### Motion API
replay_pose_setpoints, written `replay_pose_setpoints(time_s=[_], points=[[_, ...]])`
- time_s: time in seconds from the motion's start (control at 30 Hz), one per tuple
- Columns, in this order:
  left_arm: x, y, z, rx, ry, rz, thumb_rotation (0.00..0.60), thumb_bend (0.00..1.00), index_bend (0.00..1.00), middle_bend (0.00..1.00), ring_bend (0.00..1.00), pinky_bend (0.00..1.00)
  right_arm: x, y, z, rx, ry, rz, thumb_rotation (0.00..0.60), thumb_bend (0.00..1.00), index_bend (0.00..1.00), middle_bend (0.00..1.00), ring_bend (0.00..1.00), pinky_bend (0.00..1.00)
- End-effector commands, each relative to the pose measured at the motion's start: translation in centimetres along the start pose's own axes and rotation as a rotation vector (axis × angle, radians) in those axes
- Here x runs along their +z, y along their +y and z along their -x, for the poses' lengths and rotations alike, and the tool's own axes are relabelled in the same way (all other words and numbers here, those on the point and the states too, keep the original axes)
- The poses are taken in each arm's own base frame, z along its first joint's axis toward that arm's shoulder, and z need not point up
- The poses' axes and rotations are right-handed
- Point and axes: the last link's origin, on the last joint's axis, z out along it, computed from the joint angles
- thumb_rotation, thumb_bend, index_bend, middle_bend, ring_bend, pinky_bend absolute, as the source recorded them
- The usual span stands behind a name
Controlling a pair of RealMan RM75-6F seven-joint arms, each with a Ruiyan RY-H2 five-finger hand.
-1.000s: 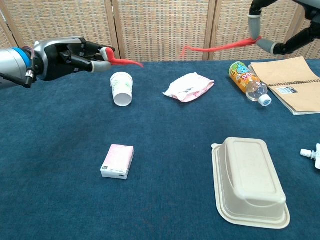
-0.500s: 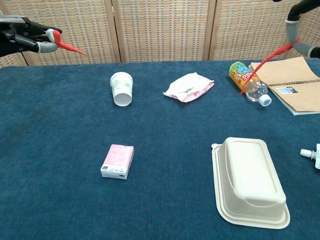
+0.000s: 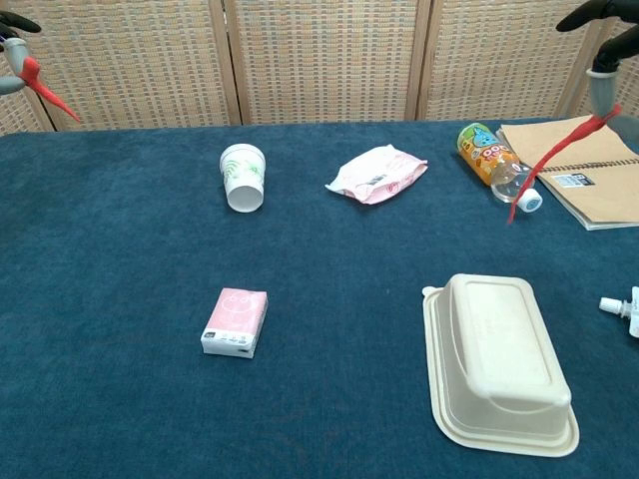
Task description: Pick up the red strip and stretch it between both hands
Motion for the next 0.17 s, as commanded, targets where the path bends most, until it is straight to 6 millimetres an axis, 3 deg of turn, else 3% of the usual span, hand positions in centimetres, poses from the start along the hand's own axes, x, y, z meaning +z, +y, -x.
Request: replay_pose_setpoints(time_s=[0.03,0.17], points=[[-1.77,-0.86,0.05,0.061,0.069,0.002,0.6,0.57,0.76,0.0,0.0,0.0,-0.3,-0.54,-0.01,-0.002,-0.002,-0.019,0.6,0.73,0.74,0.18,0.0,0.0],[-2.62,-1.33,0.45,0.096,0.107,0.018,0.6,0.57,0.76,0.0,0.0,0.0,-0.51,-1.17,0.09,-0.005,-0.004,-0.04,0.6,0.73,0.74,0.18,0.0,0.0]])
